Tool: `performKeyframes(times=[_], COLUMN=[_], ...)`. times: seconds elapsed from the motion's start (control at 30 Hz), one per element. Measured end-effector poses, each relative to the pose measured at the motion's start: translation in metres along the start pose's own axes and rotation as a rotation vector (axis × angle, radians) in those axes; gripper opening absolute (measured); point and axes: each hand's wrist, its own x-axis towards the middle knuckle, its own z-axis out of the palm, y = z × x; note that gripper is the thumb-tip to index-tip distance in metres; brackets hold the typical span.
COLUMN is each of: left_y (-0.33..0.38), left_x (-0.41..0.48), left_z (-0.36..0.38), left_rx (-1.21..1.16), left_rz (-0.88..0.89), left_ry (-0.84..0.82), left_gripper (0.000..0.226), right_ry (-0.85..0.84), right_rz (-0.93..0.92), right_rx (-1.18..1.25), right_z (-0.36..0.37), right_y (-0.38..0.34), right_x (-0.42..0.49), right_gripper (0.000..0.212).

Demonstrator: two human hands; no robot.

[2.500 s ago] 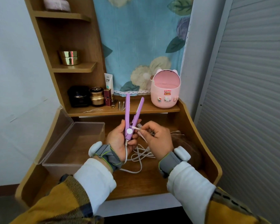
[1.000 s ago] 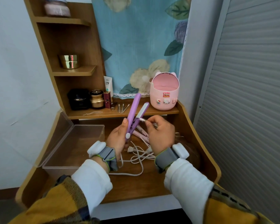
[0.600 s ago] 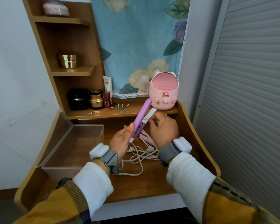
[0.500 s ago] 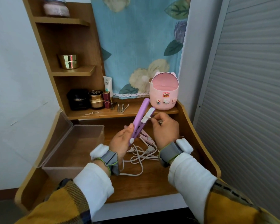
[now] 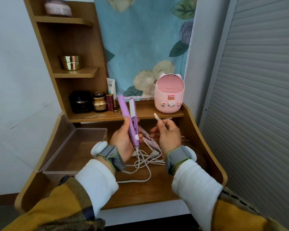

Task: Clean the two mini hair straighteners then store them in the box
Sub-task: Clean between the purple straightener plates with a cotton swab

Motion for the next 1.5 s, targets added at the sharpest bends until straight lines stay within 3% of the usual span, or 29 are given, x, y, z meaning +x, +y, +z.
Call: performKeyframes(times=[0.1, 0.17, 0.4, 0.53, 0.73, 0.83, 0.97, 1.2, 1.4, 1.5], left_y=[0.010, 0.012, -0.016, -0.029, -0.028, -0.024, -0.014, -0.012, -0.015, -0.015], left_x=[0.006, 0.010, 0.009, 0.012, 0.009, 0.008, 0.007, 0.007, 0.001, -0.001], left_z=[-0.001, -0.007, -0.015, -0.015, -0.011, -0.008, -0.011, -0.012, -0.013, -0.013], left_rx=[0.001, 0.112, 0.455, 0.482, 0.517, 0.400, 0.296, 0.503, 0.670, 0.558], left_rz=[-0.029, -0.034, -0.103, -0.178, -0.119, -0.182, -0.227, -0.162, -0.040, -0.057], left_ry=[0.074, 0.119, 0.150, 0.090, 0.065, 0.061, 0.056, 0.023, -0.118, -0.091], left_gripper=[0.047, 0.049, 0.042, 0.038, 0.030, 0.027, 0.031, 0.031, 0.035, 0.033], right_ry=[0.026, 0.029, -0.021, -0.035, -0.066, -0.068, -0.032, -0.036, 0.148, 0.252], right_rz=[-0.004, 0.031, 0.138, 0.174, 0.108, 0.136, 0.109, -0.092, -0.116, -0.087], right_rx=[-0.355, -0.445, -0.174, -0.102, -0.174, -0.169, -0.281, -0.617, -0.834, -0.755], right_z=[-0.007, -0.009, -0.006, -0.008, -0.008, -0.009, -0.010, -0.010, -0.022, -0.030], right_y=[0.010, 0.021, 0.030, 0.026, 0.031, 0.031, 0.029, 0.020, 0.008, 0.004], right_x=[0.004, 0.008, 0.012, 0.012, 0.011, 0.010, 0.009, 0.007, 0.026, 0.027], right_gripper=[0.029, 0.034, 0.036, 0.030, 0.026, 0.024, 0.023, 0.012, 0.010, 0.010])
